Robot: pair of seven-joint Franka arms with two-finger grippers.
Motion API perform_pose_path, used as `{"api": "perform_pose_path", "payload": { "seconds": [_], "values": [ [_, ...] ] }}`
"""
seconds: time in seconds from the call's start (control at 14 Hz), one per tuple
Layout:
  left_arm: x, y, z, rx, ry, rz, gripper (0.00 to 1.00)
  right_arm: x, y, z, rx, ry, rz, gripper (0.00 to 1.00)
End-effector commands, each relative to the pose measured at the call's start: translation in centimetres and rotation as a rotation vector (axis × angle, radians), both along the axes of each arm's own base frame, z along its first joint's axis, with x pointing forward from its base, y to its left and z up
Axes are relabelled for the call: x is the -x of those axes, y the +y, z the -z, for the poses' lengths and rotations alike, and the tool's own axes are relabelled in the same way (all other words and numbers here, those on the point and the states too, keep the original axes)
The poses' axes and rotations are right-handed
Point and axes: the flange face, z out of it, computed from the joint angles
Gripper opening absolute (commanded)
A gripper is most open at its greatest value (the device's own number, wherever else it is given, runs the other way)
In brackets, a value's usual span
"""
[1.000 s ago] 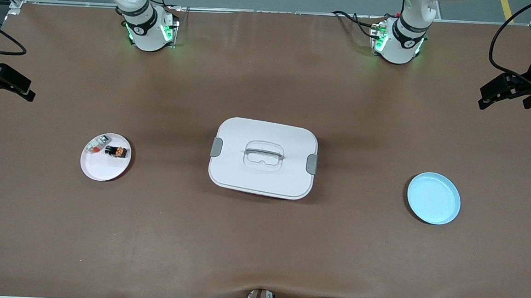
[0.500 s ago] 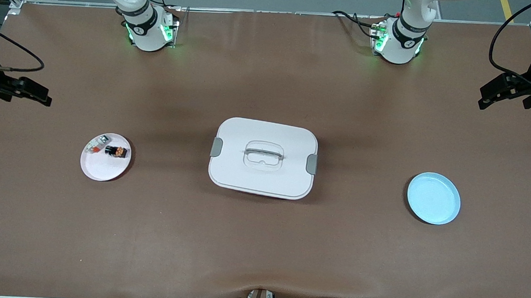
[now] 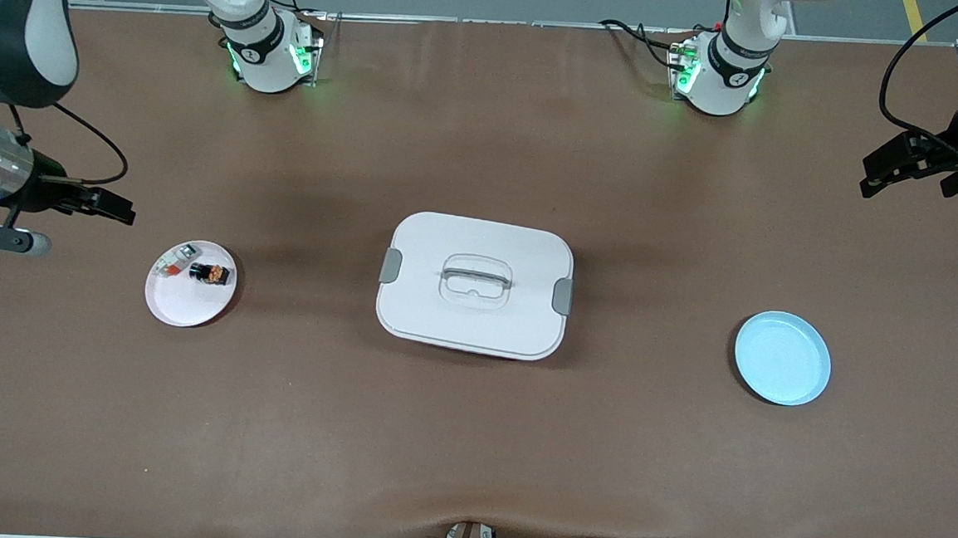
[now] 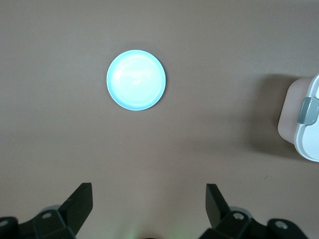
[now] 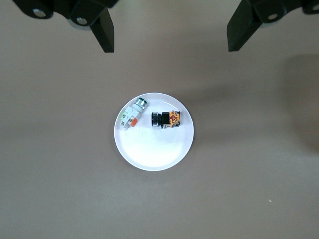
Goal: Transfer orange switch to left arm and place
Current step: 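Move the right gripper over the white plate toward the black switch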
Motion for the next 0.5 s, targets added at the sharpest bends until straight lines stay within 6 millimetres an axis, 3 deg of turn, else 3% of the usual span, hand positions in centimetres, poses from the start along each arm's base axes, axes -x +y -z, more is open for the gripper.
{"api": "perform_pose_path", "payload": {
  "seconds": [0.0,0.29,0.43],
  "values": [
    [-0.2,-0.3,-0.5,0.009,-0.01,0.002,1.0,1.8,0.2,2.5,0.022,-0.023,0.051,1.0],
    [-0.2,-0.6,0.2,0.008,0.005,0.008,1.0,3.1,0.4,8.1,0.022,-0.061,0.071,1.0],
    [-1.0,-0.8,1.9,0.007,0.029,0.009,1.0,3.5,0.3,10.3,0.02,-0.088,0.073,1.0]
  ]
}}
